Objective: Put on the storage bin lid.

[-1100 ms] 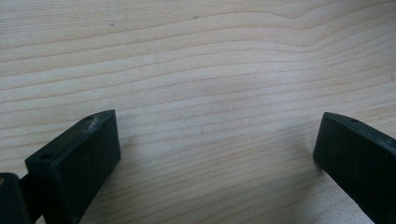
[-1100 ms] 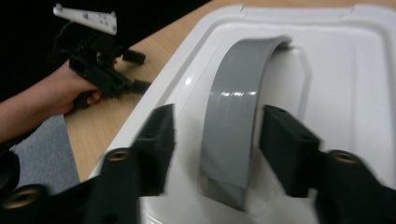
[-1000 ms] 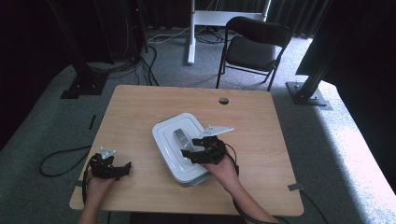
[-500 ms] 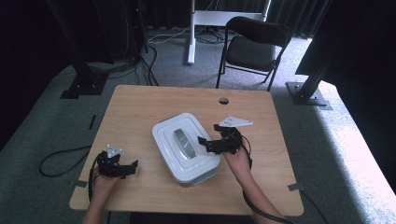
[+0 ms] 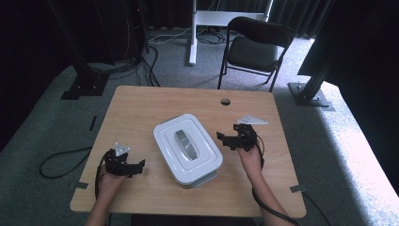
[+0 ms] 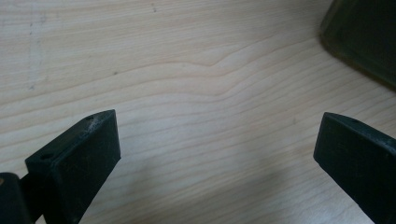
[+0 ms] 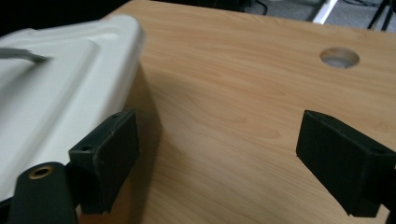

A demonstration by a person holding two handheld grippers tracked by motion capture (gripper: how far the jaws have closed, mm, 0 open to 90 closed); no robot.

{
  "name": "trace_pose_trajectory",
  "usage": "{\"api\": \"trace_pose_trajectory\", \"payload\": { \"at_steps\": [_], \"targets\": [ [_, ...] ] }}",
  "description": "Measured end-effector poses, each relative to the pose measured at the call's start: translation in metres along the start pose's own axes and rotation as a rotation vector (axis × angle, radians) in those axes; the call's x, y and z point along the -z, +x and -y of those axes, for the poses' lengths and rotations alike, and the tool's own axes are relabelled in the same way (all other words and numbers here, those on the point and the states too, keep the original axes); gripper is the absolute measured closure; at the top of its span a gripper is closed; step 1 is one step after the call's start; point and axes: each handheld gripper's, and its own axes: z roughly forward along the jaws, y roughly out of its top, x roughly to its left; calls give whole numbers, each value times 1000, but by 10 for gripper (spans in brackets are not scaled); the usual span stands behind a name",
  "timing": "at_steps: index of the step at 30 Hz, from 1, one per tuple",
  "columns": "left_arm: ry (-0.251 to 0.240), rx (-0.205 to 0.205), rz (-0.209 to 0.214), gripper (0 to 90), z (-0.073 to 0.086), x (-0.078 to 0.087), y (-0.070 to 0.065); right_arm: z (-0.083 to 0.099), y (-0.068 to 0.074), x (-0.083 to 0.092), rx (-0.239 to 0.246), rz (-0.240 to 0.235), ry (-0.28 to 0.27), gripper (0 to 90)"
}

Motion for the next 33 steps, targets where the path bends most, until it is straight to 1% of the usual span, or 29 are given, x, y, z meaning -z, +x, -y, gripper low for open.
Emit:
{"api": "trace_pose_trajectory", "payload": {
  "at_steps": [2, 3, 4, 5, 7, 11, 17, 19, 23, 29, 33],
  "targets": [
    [0, -3, 2, 11, -1, 0, 0, 2, -3, -2, -4, 4, 9, 129],
    [-5, 5, 10, 11, -4, -2, -3, 5, -5, -4, -8, 2, 11, 128],
    [-7, 3, 11, 11, -5, -3, -4, 11, -9, -9, -7, 9, 13, 128],
    [-8, 3, 14, 11, -6, -4, -5, 14, -10, -11, -7, 8, 21, 126],
    [-8, -7, 16, 11, -8, -5, -9, 19, -11, -16, -1, 12, 29, 125],
    [-14, -18, 24, 11, -14, -9, -15, 27, -13, -23, -3, -4, 34, 125],
    [-21, -28, 35, 11, -20, -14, -24, 37, -7, -37, 6, -28, 65, 124],
    [-20, -36, 40, 11, -22, -15, -26, 40, -4, -42, 13, -33, 81, 124],
    [-19, -48, 48, 11, -26, -19, -32, 42, 0, -47, 17, -58, 92, 124],
    [-10, -83, 71, 10, -31, -24, -42, 44, 7, -50, 35, -80, 102, 128],
    [-8, -105, 78, 10, -34, -26, -49, 46, 6, -49, 28, -89, 104, 125]
  ]
}}
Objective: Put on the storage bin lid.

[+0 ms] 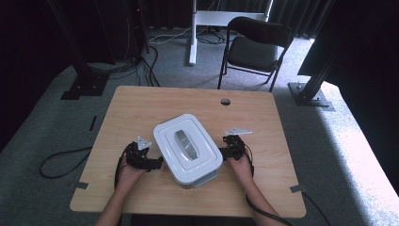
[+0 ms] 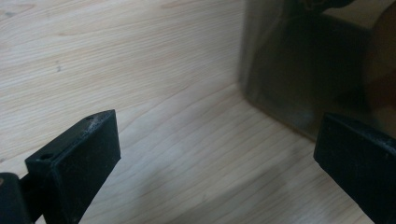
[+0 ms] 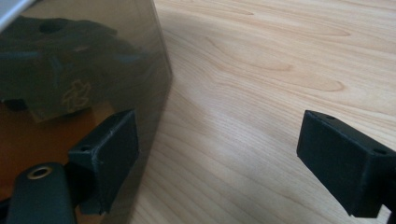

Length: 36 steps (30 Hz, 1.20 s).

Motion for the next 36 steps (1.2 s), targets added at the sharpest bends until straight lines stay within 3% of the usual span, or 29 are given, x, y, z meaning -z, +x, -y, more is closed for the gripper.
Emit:
{"api": "trace_pose_trajectory", "payload": {
  "at_steps": [2, 10, 20, 26, 36],
  "targets": [
    [5, -9, -17, 10, -1, -1, -1, 1, 0, 0, 2, -4, 3, 128],
    [12, -28, -14, 11, -5, -2, -2, 3, -1, 0, 6, -63, 9, 160],
    [10, -53, 5, 10, -13, -8, -8, 5, 1, 12, 47, -24, 1, 165],
    [25, -87, 13, 11, -21, -14, -14, 10, 0, 21, 39, -28, 0, 166],
    [26, -108, 35, 11, -32, -23, -21, 19, -2, 37, 34, -23, -4, 186]
  ]
}}
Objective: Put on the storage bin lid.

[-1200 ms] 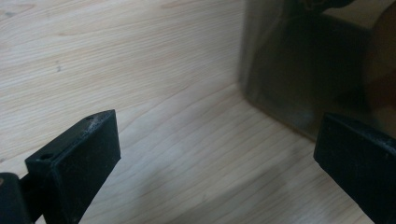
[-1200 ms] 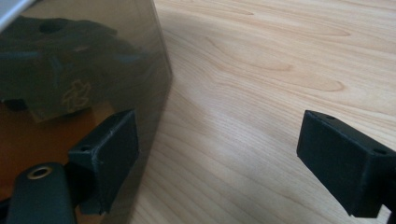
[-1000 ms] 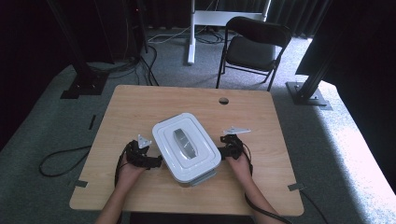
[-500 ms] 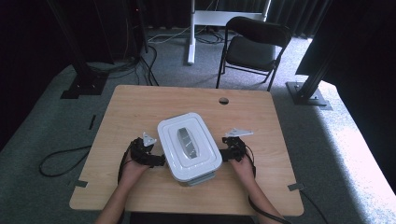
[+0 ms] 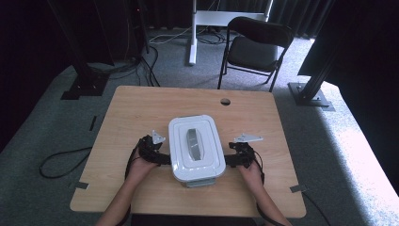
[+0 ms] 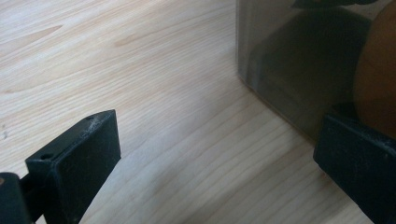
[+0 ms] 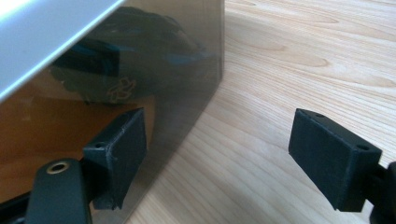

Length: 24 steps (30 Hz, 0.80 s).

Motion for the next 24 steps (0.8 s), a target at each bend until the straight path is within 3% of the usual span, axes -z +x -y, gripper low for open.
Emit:
{"api": "trace_pose_trajectory", "payload": {
  "at_steps": [12, 16, 20, 24],
  "targets": [
    [6, -27, 8, 11, -9, -6, -3, 7, 4, 13, 2, 6, -18, 189],
    [-2, -19, 18, 11, -9, -7, -2, 8, 2, 16, -7, -2, -19, 181],
    [-28, 0, 60, 10, -8, -4, 3, 8, 0, 17, -17, -5, -40, 123],
    [-46, -6, 59, 10, -6, 1, 8, 8, -2, 18, -12, 10, -36, 128]
  ]
}}
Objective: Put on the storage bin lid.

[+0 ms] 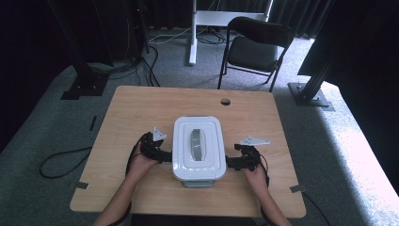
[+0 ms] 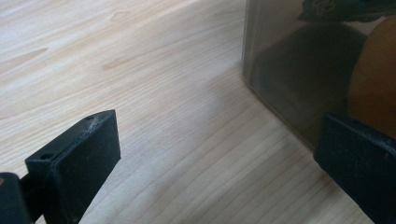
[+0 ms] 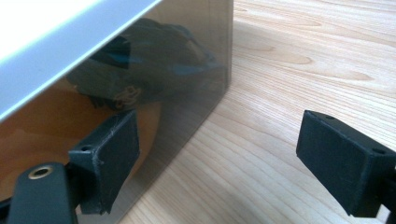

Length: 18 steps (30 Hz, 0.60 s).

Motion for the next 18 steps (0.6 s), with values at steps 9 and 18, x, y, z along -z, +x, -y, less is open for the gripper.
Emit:
{"api": "trace_pose_trajectory", "payload": {
  "at_steps": [9, 18],
  "targets": [
    [-16, 25, -5, 10, 5, 10, 5, 3, 2, -2, 11, -26, 8, 131],
    [-32, 35, -1, 11, 11, 16, 6, 4, -1, -4, 3, -43, 21, 128]
  ]
}}
